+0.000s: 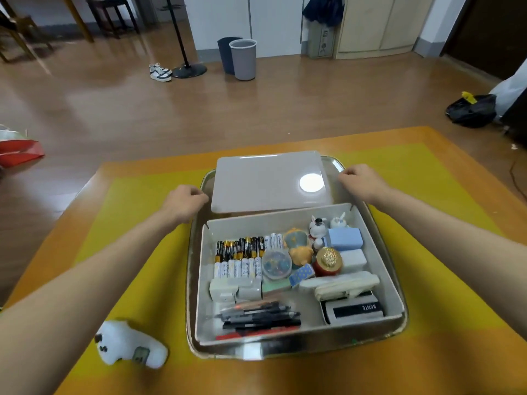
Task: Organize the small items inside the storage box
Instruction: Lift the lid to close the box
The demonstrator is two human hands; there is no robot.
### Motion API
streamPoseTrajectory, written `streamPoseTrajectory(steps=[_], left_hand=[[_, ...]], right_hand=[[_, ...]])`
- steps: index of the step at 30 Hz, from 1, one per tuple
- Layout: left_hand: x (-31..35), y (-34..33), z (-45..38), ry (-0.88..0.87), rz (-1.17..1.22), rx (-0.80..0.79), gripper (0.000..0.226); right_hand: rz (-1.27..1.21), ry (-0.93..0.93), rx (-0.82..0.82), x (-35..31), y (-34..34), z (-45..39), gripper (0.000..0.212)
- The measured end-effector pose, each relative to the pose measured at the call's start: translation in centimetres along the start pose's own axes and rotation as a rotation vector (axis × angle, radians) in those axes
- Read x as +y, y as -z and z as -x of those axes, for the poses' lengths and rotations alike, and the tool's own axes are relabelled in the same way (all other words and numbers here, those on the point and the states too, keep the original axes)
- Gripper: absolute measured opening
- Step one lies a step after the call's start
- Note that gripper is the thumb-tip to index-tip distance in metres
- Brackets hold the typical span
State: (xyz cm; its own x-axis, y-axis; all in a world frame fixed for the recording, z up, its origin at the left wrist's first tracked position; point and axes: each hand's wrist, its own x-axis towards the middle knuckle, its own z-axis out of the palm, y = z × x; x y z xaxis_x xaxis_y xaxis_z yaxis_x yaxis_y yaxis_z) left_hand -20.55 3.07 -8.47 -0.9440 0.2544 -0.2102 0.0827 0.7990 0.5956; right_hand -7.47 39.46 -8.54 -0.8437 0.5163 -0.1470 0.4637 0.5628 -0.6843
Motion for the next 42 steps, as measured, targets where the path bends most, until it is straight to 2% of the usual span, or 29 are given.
streamPoseTrajectory(steps=[2,4,7,9,13,15,17,23,28,32,36,42], left_hand=[[-0.3,-0.8,-2.6,0.039,0.024,-0.014,0.024],[-0.7,-1.6,-4.6,0.080,0.011,-0.037,0.023],[-0.9,-2.4,-7.1,0.130,0.035,-0.053,0.021],[-0.7,-2.6,-8.2,0.147,0.076,-0.069,0.017],[-0.2,-3.5,-9.4,0.179,0.184,-0.126,0.018],[-0.2,-3.9,-9.9,0.178,0.168,-0.095,0.010],[-0.4,-3.9,-10.4,0.178,0.156,-0.059,0.011],[0.1,-2.9,-10.7,0.133,0.193,-0.043,0.032],[2.9,-0.5,-9.4,0.039,0.391,0.125,0.013],[5.1,2.0,-6.9,-0.065,0.501,0.245,0.019],[6.1,3.7,-2.9,-0.150,0.521,0.334,0.013],[6.4,4.3,4.2,-0.108,0.656,0.460,0.007]], right_hand=[[-0.008,-0.051,-0.036,-0.5,-1.0,-2.5,0.031],[-0.051,-0.101,-0.077,-0.8,-2.2,-4.4,0.016],[-0.104,-0.168,-0.101,-0.8,-4.0,-6.3,0.037],[-0.097,-0.192,-0.103,-0.8,-4.9,-7.4,0.043],[-0.031,-0.234,-0.127,-1.1,-5.7,-9.0,0.024],[-0.023,-0.252,-0.107,-0.9,-6.0,-9.4,0.016],[0.001,-0.245,-0.061,-0.6,-6.2,-9.6,0.011],[-0.015,-0.167,0.028,-0.1,-4.9,-9.5,0.028],[-0.241,-0.080,0.135,-1.3,-2.0,-8.0,0.032],[-0.387,0.022,0.172,-3.3,1.5,-5.4,0.010],[-0.461,0.101,0.205,-4.7,4.2,-1.9,0.020],[-0.497,0.165,0.209,-5.0,6.0,3.5,0.018]])
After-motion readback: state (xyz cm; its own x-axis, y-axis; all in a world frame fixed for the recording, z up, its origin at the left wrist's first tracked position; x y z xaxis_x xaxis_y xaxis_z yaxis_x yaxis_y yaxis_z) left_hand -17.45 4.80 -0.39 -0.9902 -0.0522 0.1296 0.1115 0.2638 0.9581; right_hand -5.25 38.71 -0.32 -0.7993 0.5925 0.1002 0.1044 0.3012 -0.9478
